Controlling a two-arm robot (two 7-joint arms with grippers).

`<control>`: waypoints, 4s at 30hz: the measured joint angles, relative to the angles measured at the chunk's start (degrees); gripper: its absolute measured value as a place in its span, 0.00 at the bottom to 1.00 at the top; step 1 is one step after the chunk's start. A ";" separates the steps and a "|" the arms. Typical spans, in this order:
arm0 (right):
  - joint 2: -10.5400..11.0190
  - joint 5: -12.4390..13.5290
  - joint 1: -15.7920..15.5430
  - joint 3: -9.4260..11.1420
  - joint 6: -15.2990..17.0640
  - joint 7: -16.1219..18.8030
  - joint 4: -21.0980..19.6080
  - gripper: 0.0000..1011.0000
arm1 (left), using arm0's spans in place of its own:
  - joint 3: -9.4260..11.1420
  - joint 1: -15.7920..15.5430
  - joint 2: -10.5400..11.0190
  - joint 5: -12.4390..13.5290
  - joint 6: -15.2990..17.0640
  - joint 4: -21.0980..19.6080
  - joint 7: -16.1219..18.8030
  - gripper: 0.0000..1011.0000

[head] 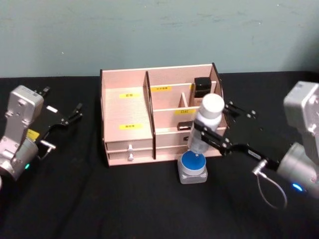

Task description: Pick up the facial cleanser and watermelon frost from the table and place them into the tiered storage box.

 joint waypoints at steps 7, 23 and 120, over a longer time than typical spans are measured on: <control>-2.31 -0.79 5.36 -1.95 1.21 -0.38 2.67 0.59 | 0.00 0.00 0.00 0.00 0.00 0.00 0.00 0.99; -8.18 -2.67 16.19 -5.65 1.70 -1.37 12.33 0.59 | 0.00 0.00 0.00 0.00 0.00 0.00 0.00 0.99; -12.48 -5.12 24.58 -9.27 3.55 -0.13 24.85 0.99 | 0.00 0.00 0.00 0.00 0.00 0.00 0.00 0.99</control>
